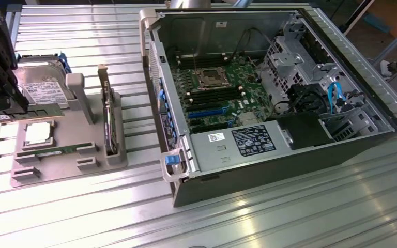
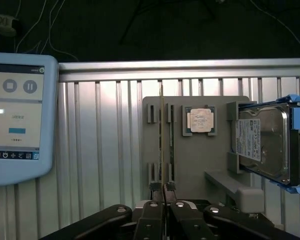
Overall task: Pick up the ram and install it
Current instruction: 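Pick up the ram and move it above insertion slot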
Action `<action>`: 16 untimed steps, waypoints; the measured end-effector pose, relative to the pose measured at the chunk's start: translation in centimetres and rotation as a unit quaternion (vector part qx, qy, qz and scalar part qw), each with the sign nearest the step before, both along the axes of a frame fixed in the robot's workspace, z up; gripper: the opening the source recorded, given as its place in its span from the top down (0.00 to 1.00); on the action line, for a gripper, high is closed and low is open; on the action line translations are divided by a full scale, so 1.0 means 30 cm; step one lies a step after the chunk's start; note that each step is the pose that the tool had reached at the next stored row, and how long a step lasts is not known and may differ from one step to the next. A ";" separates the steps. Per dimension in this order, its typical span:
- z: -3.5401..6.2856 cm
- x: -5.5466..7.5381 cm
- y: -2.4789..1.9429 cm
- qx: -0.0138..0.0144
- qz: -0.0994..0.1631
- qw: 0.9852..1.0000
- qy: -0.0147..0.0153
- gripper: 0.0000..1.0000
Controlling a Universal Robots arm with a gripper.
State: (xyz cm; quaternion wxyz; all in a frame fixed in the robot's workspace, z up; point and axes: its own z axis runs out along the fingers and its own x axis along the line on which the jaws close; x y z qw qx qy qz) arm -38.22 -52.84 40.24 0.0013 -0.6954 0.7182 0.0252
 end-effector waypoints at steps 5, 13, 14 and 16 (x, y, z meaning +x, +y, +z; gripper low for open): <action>0.000 0.013 0.000 0.000 0.000 1.000 0.000 0.88; 0.000 0.060 0.000 0.000 0.000 1.000 0.000 0.88; 0.000 0.072 0.000 0.000 0.000 1.000 0.000 0.88; -0.001 0.089 0.000 0.000 0.000 1.000 0.000 0.88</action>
